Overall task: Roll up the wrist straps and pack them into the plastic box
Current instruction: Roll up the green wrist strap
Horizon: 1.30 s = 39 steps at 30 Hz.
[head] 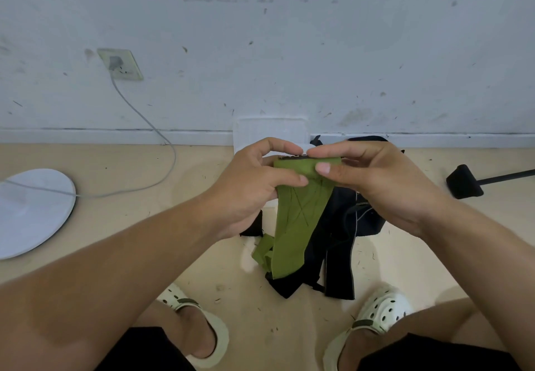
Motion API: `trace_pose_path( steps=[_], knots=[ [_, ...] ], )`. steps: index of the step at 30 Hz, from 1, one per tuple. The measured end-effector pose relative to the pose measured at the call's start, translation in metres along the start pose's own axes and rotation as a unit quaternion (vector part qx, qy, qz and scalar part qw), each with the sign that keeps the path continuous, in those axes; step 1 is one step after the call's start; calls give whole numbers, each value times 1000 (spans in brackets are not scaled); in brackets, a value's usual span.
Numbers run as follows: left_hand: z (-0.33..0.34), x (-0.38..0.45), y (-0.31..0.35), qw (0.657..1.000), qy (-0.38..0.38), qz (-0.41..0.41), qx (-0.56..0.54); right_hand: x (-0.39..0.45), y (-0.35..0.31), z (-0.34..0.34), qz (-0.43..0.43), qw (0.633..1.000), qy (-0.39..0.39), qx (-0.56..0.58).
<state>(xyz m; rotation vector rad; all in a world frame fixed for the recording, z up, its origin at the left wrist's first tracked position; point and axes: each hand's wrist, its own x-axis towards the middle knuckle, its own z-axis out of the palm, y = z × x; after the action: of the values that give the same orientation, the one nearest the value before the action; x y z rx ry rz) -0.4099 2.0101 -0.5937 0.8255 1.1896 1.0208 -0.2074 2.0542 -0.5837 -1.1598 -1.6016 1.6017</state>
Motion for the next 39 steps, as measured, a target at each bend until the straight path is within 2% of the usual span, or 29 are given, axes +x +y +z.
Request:
trace_pose_path(
  steps=[7,11,16,24,29,34,39],
  knots=[
    [2,-1,-2,997,8,46,67,-2,4,4,-12,999,-17,-37],
    [0,-2,0,995,22,54,77,-2,1,3,-24,1000,-3,-12],
    [-4,-4,7,994,-19,38,103,-1,0,1,-14,1000,-6,-6],
    [-6,-3,4,991,-9,65,117,0,-2,3,-24,995,-5,-92],
    [-4,-3,6,993,-12,36,109,-3,-2,6,-50,997,31,-59],
    [3,-10,8,990,-63,-30,123,-5,-2,8,-107,992,66,-28],
    [6,-11,6,994,-32,-31,100,-4,4,12,-139,986,80,-46]
  ],
)
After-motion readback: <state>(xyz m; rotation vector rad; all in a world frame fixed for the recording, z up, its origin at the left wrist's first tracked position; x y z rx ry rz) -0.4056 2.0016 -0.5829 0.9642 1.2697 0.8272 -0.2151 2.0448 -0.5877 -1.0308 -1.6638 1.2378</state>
